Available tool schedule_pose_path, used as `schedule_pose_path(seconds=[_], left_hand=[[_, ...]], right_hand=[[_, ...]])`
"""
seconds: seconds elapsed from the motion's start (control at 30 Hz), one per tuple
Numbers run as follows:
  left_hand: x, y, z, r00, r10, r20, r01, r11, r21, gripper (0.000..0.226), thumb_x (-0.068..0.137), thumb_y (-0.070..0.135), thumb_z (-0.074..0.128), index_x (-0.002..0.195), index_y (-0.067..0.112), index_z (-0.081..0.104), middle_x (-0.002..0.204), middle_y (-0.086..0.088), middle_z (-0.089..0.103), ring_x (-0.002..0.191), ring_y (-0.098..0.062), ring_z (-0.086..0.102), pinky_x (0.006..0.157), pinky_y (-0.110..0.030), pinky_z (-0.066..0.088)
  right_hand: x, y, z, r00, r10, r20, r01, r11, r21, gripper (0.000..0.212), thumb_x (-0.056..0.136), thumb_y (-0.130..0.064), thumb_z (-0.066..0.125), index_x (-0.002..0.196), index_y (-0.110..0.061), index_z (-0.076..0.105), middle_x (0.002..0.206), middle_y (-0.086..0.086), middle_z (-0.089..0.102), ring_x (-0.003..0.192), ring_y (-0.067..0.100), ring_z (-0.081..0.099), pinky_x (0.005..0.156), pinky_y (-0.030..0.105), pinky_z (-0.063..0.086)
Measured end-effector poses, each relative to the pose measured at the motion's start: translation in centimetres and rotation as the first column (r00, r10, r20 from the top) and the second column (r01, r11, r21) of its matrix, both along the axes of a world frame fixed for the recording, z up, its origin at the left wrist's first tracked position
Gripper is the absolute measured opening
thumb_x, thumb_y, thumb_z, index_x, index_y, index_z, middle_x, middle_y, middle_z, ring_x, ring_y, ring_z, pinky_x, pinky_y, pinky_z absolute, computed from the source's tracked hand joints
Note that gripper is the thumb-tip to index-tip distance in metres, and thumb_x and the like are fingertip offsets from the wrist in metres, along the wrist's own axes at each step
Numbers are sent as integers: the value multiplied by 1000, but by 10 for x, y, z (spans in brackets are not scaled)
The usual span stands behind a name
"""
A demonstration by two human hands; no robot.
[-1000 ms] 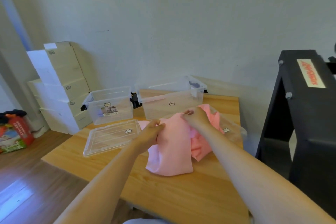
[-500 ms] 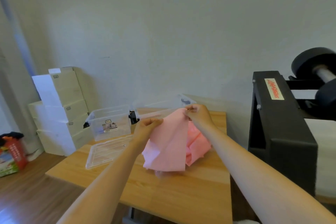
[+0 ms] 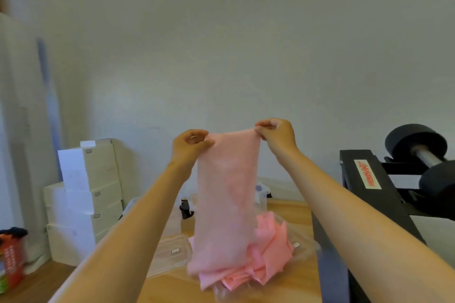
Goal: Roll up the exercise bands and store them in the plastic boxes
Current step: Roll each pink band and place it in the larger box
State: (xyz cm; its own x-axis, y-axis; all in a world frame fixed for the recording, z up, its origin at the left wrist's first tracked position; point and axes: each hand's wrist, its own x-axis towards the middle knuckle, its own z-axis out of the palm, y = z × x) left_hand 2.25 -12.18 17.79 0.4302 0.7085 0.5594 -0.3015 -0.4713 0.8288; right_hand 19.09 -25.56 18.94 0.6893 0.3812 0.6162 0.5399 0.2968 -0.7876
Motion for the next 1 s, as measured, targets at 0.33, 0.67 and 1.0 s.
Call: schedule_pose_path(seconds=[0.33, 0.67, 1.0], left_hand=[[2, 10, 25, 956, -288, 59, 294, 929, -223, 16, 90, 3, 63, 100, 15, 63, 87, -9, 65, 69, -16, 62, 58, -25, 53], [60, 86, -46, 981, -189, -39, 159, 908, -387, 25, 88, 1, 66, 112, 9, 62, 109, -12, 64, 92, -20, 64, 72, -24, 52], [67, 109, -53, 984, -137, 112, 165, 940, -299, 13, 89, 1, 66, 92, 14, 64, 94, -4, 65, 90, -19, 66, 77, -26, 55]], right_hand=[[2, 9, 31, 999, -39, 35, 39, 999, 4, 26, 82, -3, 64, 69, -25, 65, 74, -3, 66, 76, 17, 62, 76, 33, 54], [64, 77, -52, 985, 11, -174, -53, 970, -237, 21, 85, -1, 64, 73, -18, 67, 86, 9, 71, 81, 24, 69, 78, 34, 58], [72, 101, -58, 997, 46, -61, -50, 996, -72, 22, 82, -1, 66, 72, -20, 68, 76, -1, 68, 74, 15, 63, 76, 28, 52]])
